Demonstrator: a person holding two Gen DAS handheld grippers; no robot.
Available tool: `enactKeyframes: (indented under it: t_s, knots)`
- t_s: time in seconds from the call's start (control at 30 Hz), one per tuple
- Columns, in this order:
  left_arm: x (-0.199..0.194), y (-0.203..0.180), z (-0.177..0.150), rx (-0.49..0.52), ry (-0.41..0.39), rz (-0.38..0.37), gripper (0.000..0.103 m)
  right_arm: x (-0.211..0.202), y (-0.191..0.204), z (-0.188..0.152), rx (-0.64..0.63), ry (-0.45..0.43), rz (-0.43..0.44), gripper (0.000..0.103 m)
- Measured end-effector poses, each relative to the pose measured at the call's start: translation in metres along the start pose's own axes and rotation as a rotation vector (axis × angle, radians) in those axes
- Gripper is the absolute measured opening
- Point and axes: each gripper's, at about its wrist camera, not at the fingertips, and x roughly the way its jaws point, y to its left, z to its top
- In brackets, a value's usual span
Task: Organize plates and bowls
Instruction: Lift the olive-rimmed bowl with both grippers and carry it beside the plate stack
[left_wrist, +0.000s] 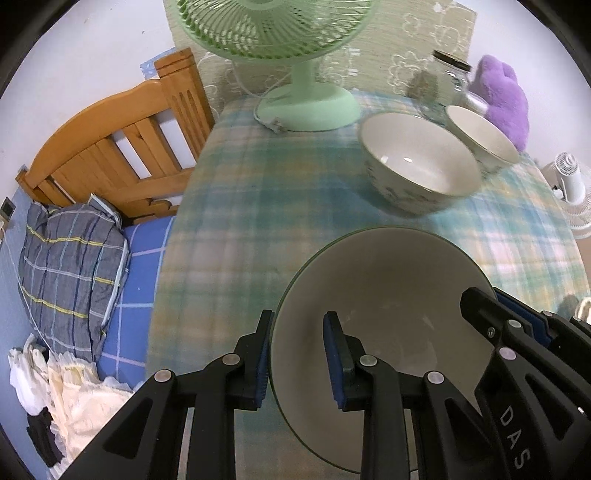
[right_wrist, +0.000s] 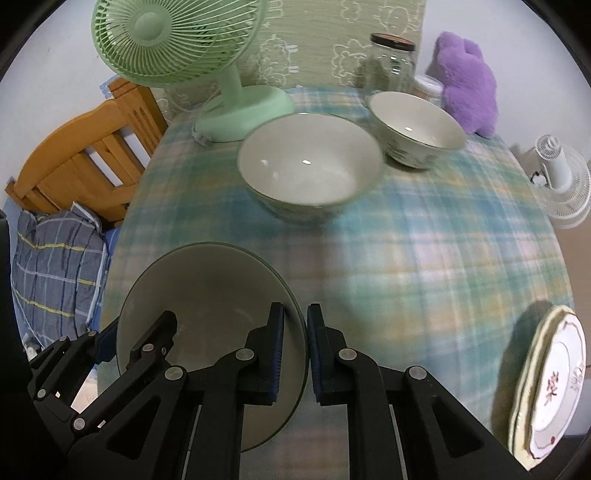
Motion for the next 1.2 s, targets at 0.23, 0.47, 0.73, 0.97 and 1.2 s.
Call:
enactKeyframes:
  t_s: [0.23, 0.47, 0.73, 0.97, 1.2]
  knots:
    - [-0.02, -0.04, -0.024, 0.011, 0.011, -0.015, 0.025, -0.023, -0.038, -0.026, 0.004, 0.009, -0.015, 0.016]
    - [-0.033, -0.078, -0.044, 0.027, 0.021, -0.03, 0.025, -0.042, -0.078, -0.051, 0.02, 0.015, -0.032, 0.016]
    - [-0.041, -0.116, -0.066, 0.029, 0.032, -0.04, 0.025, -0.054, -0.117, -0.071, 0.021, 0.026, -0.043, 0.016]
    - [-0.042, -0.135, -0.073, 0.027, 0.035, -0.035, 0.025, -0.058, -0.141, -0.081, 0.014, 0.028, -0.041, 0.016]
    - [-0.037, -0.145, -0.08, 0.029, 0.05, -0.021, 0.025, -0.051, -0.153, -0.086, 0.012, 0.047, -0.033, 0.016]
